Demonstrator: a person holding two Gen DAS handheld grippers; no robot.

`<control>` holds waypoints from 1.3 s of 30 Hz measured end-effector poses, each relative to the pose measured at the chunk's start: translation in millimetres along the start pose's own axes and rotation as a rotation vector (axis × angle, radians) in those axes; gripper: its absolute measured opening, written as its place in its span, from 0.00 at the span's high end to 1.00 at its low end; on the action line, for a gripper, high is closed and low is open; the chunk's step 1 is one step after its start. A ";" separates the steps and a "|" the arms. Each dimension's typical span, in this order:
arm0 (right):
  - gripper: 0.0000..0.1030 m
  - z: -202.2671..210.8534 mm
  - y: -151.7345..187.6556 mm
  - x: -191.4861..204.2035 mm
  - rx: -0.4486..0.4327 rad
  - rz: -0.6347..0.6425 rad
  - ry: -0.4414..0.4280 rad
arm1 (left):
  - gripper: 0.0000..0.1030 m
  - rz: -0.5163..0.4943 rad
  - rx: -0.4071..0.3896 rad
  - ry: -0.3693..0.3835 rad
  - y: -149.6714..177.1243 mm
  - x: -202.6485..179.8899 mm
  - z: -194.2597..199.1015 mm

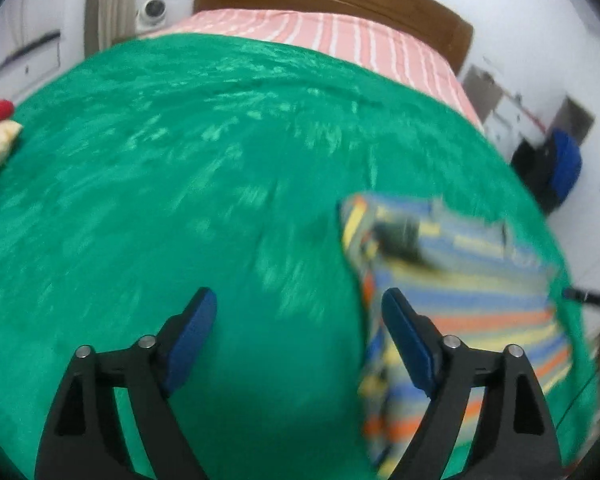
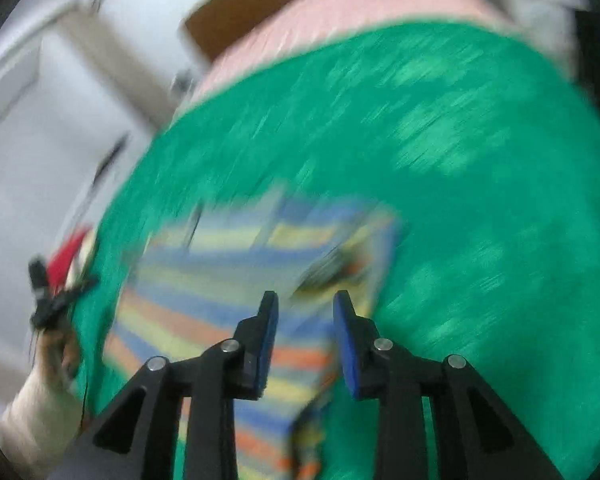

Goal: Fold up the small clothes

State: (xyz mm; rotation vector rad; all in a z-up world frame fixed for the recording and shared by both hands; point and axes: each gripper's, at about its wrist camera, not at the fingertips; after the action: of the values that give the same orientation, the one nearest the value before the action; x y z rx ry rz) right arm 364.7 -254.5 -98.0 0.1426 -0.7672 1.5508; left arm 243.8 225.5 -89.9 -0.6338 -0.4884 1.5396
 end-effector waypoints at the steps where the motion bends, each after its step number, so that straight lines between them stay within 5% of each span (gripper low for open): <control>1: 0.70 -17.0 -0.7 6.3 0.081 0.005 0.002 | 0.16 -0.012 0.005 -0.013 5.2 -2.7 -2.3; 4: 0.70 -69.6 -17.0 19.2 0.192 -0.021 0.057 | 0.15 0.002 0.031 -0.036 25.8 -8.3 -13.5; 9: 0.69 -65.7 -81.8 23.5 -0.141 -0.175 0.048 | 0.11 0.028 0.002 -0.085 47.0 -6.4 -21.0; 11: 0.69 -51.3 -83.0 37.2 -0.173 -0.177 0.010 | 0.06 0.022 -0.015 -0.073 49.8 -6.1 -22.2; 15: 0.69 -50.3 -51.9 106.7 0.020 0.065 0.021 | 0.02 0.007 -0.027 -0.071 54.3 -8.0 -29.0; 19: 0.67 -100.3 -17.6 161.0 0.242 0.177 0.032 | 0.02 0.034 -0.066 -0.042 56.1 -2.5 -25.6; 25: 0.67 -210.1 -30.7 233.6 0.315 0.248 -0.003 | 0.02 0.067 -0.097 0.001 57.3 5.3 -24.1; 31: 0.65 -264.1 -48.9 289.2 0.173 0.295 0.041 | 0.02 0.050 -0.102 -0.019 59.9 -0.4 -25.3; 35: 0.64 -242.4 -61.0 307.2 0.036 0.305 -0.051 | 0.02 0.047 -0.104 -0.018 60.7 -0.9 -26.6; 39: 0.59 -210.0 -42.3 296.9 0.054 0.334 -0.084 | 0.02 0.056 -0.112 -0.004 61.4 1.4 -25.9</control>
State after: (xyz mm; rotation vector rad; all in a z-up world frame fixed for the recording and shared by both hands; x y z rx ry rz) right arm 430.9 105.4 -87.8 0.1242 -0.8463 1.8922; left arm 214.3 220.7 -149.5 -0.7367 -0.5672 1.5743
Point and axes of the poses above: each gripper's, at about its wrist camera, not at the fingertips, and z roughly against the way its jaws point, x to its left, y to its underside, and after that the axes turned 9 degrees about -z, right-handed
